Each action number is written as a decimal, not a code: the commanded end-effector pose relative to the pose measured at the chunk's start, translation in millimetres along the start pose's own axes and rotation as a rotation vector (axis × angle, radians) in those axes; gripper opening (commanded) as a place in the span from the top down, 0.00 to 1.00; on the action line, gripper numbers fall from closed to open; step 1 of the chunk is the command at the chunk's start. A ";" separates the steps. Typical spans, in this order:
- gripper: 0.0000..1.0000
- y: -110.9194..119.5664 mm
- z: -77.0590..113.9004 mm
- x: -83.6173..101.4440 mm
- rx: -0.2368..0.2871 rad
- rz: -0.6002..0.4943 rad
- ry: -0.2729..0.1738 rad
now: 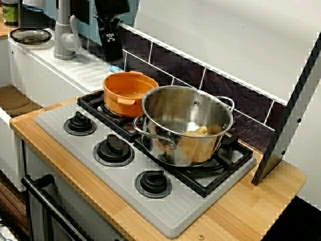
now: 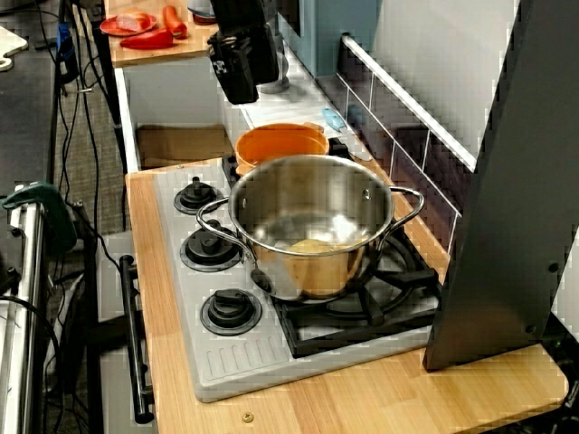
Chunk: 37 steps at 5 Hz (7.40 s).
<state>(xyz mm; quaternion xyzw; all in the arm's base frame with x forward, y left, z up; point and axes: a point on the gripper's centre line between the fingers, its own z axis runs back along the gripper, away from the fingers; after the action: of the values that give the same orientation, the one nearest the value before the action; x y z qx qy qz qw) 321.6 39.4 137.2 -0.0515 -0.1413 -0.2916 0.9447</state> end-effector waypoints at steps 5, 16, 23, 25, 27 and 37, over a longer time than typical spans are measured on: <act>0.00 8.7 1.9 -16.4 0.204 0.538 -0.050; 1.00 29.1 -49.0 -5.1 0.214 0.566 0.002; 1.00 -19.6 5.2 51.1 -0.017 0.006 -0.139; 1.00 -29.2 2.5 53.6 -0.030 -0.012 -0.124; 1.00 -52.5 -8.2 58.8 -0.035 -0.079 -0.113; 0.00 -87.3 -46.9 112.7 0.033 -0.262 -0.114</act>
<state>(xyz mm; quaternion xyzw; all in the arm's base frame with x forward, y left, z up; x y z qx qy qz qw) 372.8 -102.1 113.8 -0.0387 -0.1851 -0.4062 0.8940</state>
